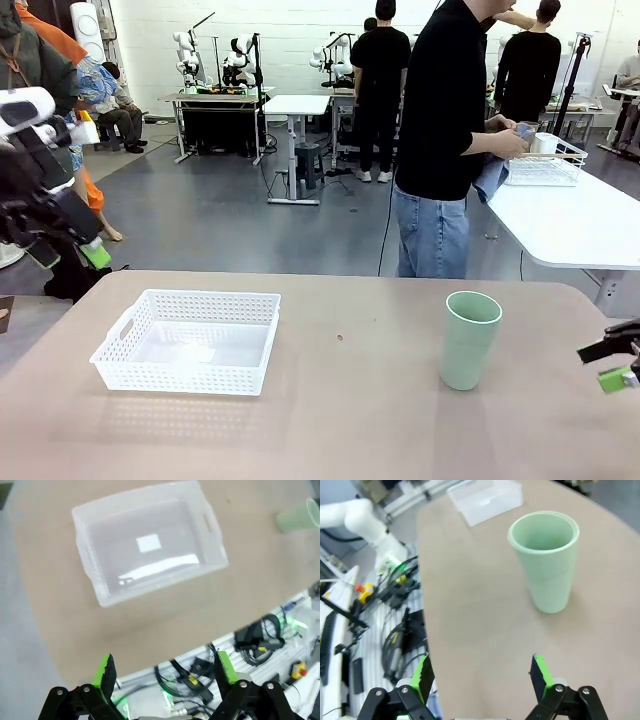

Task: Clean and organize the cups into the basket.
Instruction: Pick up the Organizing basket and move it to the center of the table, then pick up the Reusable plastic cup from the right side of the table and place it inside the Organizing basket.

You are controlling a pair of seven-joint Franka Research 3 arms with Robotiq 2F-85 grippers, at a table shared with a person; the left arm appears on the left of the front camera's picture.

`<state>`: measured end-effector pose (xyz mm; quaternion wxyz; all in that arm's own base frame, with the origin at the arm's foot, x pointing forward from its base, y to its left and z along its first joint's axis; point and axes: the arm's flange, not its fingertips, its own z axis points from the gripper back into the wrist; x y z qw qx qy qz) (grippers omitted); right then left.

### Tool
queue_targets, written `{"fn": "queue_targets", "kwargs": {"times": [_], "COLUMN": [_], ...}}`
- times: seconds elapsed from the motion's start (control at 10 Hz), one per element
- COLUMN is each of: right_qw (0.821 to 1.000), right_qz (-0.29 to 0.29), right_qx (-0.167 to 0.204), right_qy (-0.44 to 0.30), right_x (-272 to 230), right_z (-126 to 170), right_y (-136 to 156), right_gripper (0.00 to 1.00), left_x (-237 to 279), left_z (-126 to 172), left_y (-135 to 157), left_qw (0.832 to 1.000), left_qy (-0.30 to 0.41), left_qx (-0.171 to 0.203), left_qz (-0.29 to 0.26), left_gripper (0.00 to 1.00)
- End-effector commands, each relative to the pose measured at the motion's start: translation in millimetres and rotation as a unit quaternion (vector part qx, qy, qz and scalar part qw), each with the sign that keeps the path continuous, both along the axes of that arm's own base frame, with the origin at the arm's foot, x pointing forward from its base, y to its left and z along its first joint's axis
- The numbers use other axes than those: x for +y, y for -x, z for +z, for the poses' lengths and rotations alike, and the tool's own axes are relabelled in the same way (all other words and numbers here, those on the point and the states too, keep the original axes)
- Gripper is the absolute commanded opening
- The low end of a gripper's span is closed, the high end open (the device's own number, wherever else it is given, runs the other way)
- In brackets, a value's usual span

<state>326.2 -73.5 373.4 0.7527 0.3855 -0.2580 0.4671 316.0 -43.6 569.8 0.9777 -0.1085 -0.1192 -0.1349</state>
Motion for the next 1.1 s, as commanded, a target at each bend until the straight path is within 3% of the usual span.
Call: {"fn": "queue_targets", "kwargs": {"times": [0.0,0.2,0.3,0.4,0.9,1.0], "right_qw": [0.998,0.996,0.995,0.997,0.996,0.998], "right_qz": [0.057,0.074,0.071,0.056,0.060,0.038], "right_qx": [0.023,0.029,0.039,0.032,0.035,-0.010], "right_qy": [-0.031,-0.044,-0.062,-0.041,-0.047,-0.049], "right_x": [-1.5,-6.5,-9.6,2.2,-1.8,10.8], "right_z": [-15.1,-20.7,-20.0,-17.9,-18.1,-18.9], "right_y": [12.8,18.5,21.9,15.0,17.9,-4.4], "right_gripper": [1.00,1.00,1.00,1.00,1.00,1.00], "left_x": [6.0,17.1,23.0,15.9,17.0,10.4], "left_z": [-31.1,-62.7,-67.1,-47.7,-51.6,-56.3], "left_y": [-22.9,-45.8,-50.1,-37.9,-40.6,-46.6], "left_qw": [0.995,0.993,0.995,0.995,0.996,0.994], "left_qy": [-0.071,-0.090,-0.069,-0.078,-0.071,-0.085], "left_qx": [-0.046,-0.044,-0.050,-0.049,-0.054,-0.062], "left_qz": [0.044,0.068,0.055,0.038,0.028,0.006], "left_gripper": [1.00,1.00,1.00,1.00,1.00,1.00]}}
